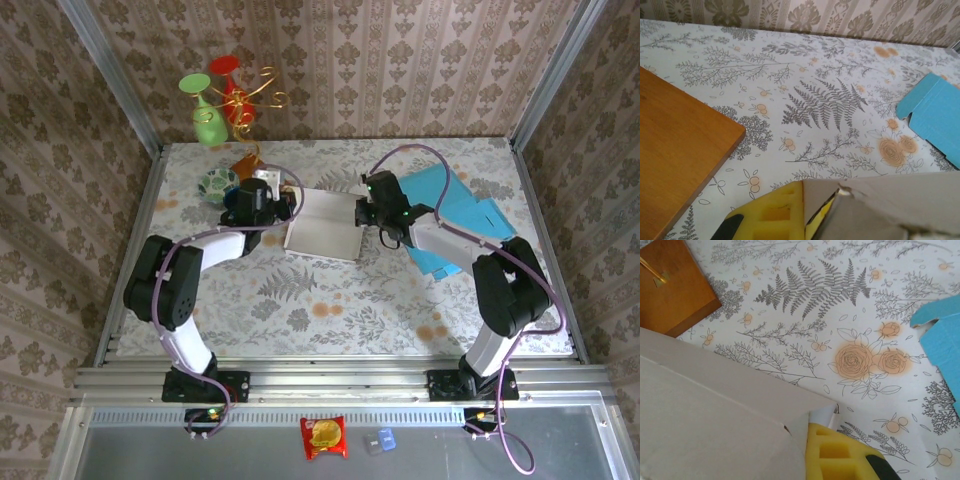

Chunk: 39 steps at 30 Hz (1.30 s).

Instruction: Fold the paper box

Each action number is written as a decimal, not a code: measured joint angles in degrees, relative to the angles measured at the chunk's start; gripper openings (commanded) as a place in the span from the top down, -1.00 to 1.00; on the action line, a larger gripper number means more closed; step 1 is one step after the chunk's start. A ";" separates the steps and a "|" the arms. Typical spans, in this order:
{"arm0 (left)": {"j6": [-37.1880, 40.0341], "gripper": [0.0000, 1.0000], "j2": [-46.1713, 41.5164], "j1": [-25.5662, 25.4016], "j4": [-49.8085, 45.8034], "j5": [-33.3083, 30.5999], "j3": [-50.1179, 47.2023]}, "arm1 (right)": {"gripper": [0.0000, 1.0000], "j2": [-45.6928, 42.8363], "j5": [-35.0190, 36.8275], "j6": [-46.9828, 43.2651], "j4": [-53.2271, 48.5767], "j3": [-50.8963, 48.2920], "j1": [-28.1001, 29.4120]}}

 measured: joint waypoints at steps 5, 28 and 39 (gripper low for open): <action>-0.55 1.00 -1.44 -0.04 5.86 -0.17 -5.79 | 1.00 -1.07 4.22 -1.31 0.76 -2.45 2.84; -3.37 1.00 -2.93 -4.09 21.97 -3.82 -18.53 | 0.08 -4.02 8.90 4.24 -10.78 -3.30 9.22; -2.78 1.00 -3.63 -7.48 22.40 -5.62 -19.87 | -0.44 -16.90 -9.22 19.58 -21.07 -2.43 8.55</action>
